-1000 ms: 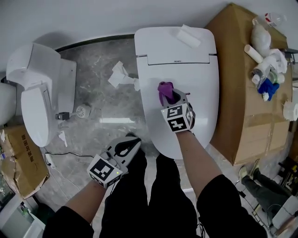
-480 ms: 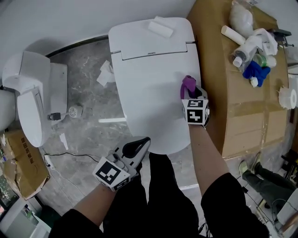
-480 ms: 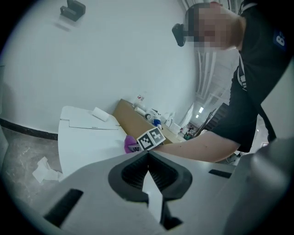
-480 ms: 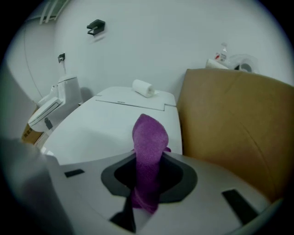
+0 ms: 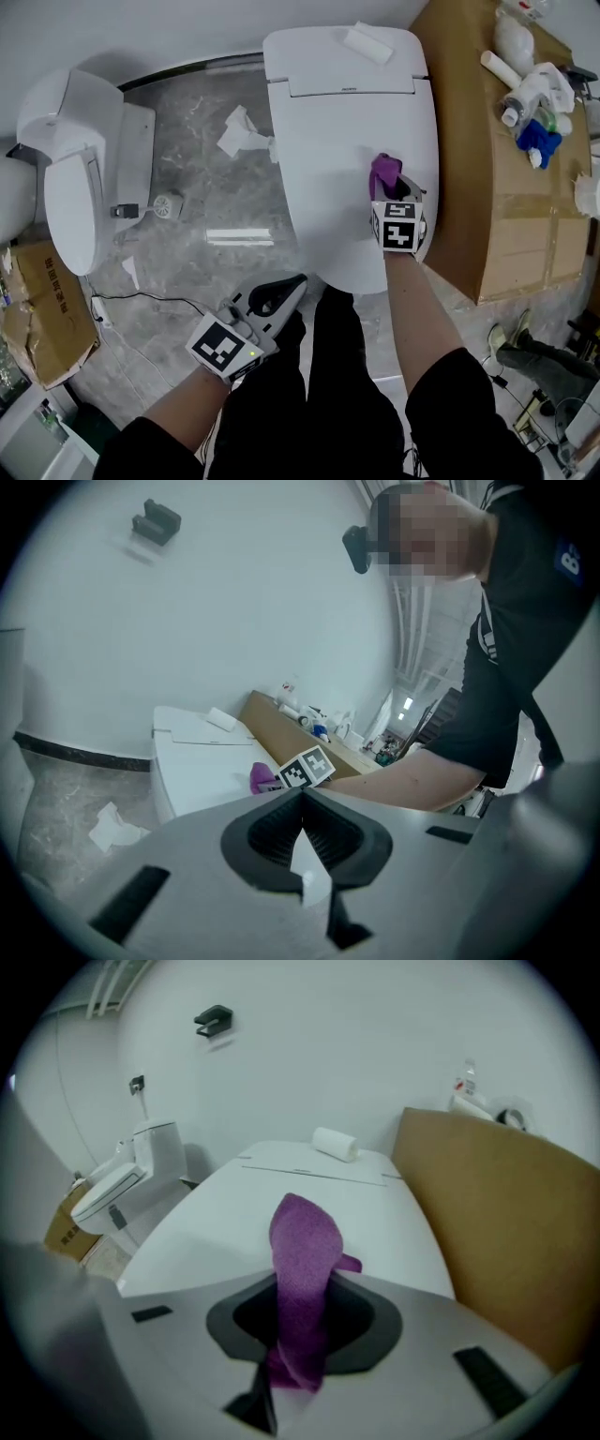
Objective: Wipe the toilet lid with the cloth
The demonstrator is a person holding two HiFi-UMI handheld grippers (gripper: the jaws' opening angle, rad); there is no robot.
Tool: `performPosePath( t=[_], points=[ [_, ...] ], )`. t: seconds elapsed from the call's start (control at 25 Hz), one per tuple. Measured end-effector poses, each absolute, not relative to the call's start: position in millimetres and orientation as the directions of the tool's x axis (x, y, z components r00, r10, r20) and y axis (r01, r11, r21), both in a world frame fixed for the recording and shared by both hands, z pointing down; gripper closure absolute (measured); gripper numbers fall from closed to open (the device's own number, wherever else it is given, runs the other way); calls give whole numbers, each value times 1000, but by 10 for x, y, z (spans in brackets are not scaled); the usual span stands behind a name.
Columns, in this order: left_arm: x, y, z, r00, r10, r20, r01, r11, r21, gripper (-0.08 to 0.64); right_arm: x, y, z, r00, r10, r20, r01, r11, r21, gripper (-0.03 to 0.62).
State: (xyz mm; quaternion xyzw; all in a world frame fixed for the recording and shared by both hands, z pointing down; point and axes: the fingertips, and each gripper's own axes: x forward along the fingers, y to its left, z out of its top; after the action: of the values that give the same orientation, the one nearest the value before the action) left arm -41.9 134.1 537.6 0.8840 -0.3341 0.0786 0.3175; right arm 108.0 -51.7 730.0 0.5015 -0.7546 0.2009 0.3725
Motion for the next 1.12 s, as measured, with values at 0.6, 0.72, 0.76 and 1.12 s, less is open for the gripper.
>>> performPosePath(
  t=[0.6,0.72,0.76,1.12],
  points=[
    [-1312,2030,5459,708,-598,376,-699,-516,495,545,-697,320,7233,-436,-494,752,-717,696,41,495],
    [-1102,2073,5484,718,-583,379,-690,-524,500,545,-158,203,7233,-393,-530,751,-760,647,59,495],
    [-993,2089,5495,726,-571,382,-682,-531,503,545,74,168,7239,-373,-545,751,-785,617,57,495],
    [103,1940,5378,782,-516,351,-622,-600,504,545,1974,82,7304,-179,-632,754,-925,369,89,495]
  ],
)
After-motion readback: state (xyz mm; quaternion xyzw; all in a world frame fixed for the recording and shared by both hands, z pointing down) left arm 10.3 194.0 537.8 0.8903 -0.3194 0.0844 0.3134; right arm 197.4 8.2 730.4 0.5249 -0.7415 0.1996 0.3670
